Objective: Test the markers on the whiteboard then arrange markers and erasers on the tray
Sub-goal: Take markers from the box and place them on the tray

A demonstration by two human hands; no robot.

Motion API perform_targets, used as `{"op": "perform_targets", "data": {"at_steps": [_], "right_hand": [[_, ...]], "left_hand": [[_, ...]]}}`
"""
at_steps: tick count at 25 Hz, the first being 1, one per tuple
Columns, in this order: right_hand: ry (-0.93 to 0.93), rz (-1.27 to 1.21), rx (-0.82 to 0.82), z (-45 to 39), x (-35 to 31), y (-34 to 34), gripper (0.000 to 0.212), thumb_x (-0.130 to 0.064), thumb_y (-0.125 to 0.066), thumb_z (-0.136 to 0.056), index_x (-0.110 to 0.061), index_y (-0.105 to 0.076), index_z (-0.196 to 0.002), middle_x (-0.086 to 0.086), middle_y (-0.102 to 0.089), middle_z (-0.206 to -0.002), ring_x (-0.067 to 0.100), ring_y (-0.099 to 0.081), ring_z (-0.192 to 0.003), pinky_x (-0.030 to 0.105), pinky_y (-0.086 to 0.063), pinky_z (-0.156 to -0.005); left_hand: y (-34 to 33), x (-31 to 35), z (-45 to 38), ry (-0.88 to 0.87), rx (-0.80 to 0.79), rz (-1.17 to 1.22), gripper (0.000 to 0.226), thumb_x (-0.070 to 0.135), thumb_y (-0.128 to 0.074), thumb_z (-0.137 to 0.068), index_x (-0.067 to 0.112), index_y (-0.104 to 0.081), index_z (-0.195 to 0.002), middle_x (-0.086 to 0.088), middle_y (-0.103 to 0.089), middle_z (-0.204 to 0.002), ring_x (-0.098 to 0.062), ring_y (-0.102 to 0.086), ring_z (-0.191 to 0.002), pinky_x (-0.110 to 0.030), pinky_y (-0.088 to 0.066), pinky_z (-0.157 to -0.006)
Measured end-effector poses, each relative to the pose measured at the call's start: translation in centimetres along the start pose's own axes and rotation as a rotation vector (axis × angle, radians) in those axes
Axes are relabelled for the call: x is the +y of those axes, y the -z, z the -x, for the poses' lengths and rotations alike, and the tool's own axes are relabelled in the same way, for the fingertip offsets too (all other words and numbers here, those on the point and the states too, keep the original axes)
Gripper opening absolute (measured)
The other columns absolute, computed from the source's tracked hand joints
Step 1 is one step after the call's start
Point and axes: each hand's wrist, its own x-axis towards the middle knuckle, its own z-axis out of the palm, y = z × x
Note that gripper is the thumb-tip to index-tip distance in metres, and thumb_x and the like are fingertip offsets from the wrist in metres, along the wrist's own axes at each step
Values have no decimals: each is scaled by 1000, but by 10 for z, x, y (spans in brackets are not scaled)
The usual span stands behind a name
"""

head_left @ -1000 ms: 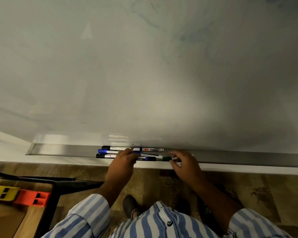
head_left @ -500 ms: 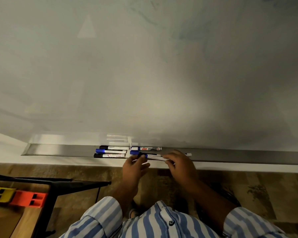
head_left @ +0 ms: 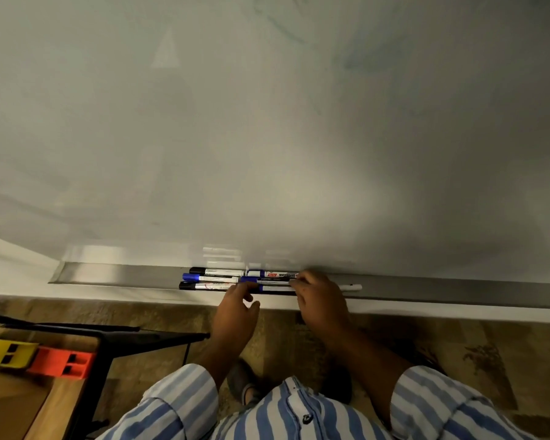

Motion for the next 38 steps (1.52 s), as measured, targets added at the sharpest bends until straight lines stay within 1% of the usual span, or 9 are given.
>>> {"op": "perform_targets", "data": {"at_steps": [2,4,7,11,20,26,29,32,38], "right_hand": [[-72,1,41,8,10,4,39,-8,-73,-88,-21,-76,-125,-1,-70,-122,22,-64,-112,37,-59,-93],[-183,18,84,18,31,8,36,-6,-72,-87,-19,-77,-121,0,-71,-123,25,-64,-114,42,-58,-93],[-287,9,128,29,59,11,22,-14,-75,-92,-20,-80,-113,0,-73,-115,27,-66,-106,44,-58,-85],[-336,-13,134,16,63,16,15,-23,-77,-94,-25,-82,-108,-3,-74,-107,25,-64,-102,40,-57,-82],[-182,-105,119,11,51,16,18,-18,-77,-94,-20,-82,-110,-1,-74,-107,21,-65,-105,25,-45,-87],[-17,-333,102,-2,23,32,15,-20,-75,-96,-17,-79,-110,0,-71,-108,17,-64,-102,31,-57,-87],[67,-385,92,-9,6,33,12,-18,-76,-94,-17,-78,-107,-2,-70,-106,15,-62,-100,30,-55,-86],[136,-423,12,-9,-13,28,11,-18,-76,-95,-18,-78,-106,-3,-70,-107,12,-62,-99,26,-55,-85],[259,-429,-138,-13,-75,10,18,-28,-73,-98,-23,-76,-115,-5,-70,-114,14,-63,-103,32,-58,-85]], "left_hand": [[-2,2,-1,-180,-87,-259,57,21,-69,-100,38,-49,-151,9,-53,-135,-7,-60,-112,-22,-55,-92],[-4,6,-2,-267,-113,-383,62,24,-64,-103,37,-41,-158,6,-49,-141,-12,-52,-128,-27,-53,-104],[-6,7,-2,-290,-117,-451,64,25,-61,-104,38,-36,-161,4,-45,-147,-16,-47,-137,-29,-51,-108],[-6,6,-2,-297,-93,-457,64,22,-61,-103,37,-37,-160,2,-44,-153,-19,-44,-143,-32,-52,-110],[-9,8,7,-259,-49,-402,62,23,-68,-100,34,-44,-156,2,-46,-153,-19,-50,-140,-33,-52,-111],[-6,8,24,-182,77,-298,58,23,-71,-97,34,-50,-150,5,-47,-152,-16,-50,-138,-33,-51,-112],[-4,8,41,-131,158,-219,55,19,-70,-97,31,-54,-148,6,-48,-149,-14,-51,-134,-31,-51,-111],[-2,3,62,-56,245,-158,51,18,-70,-96,27,-58,-145,5,-49,-145,-15,-54,-127,-34,-54,-108],[27,-34,89,128,434,7,43,21,-72,-95,33,-60,-134,14,-50,-131,-10,-57,-114,-36,-58,-101]]}}
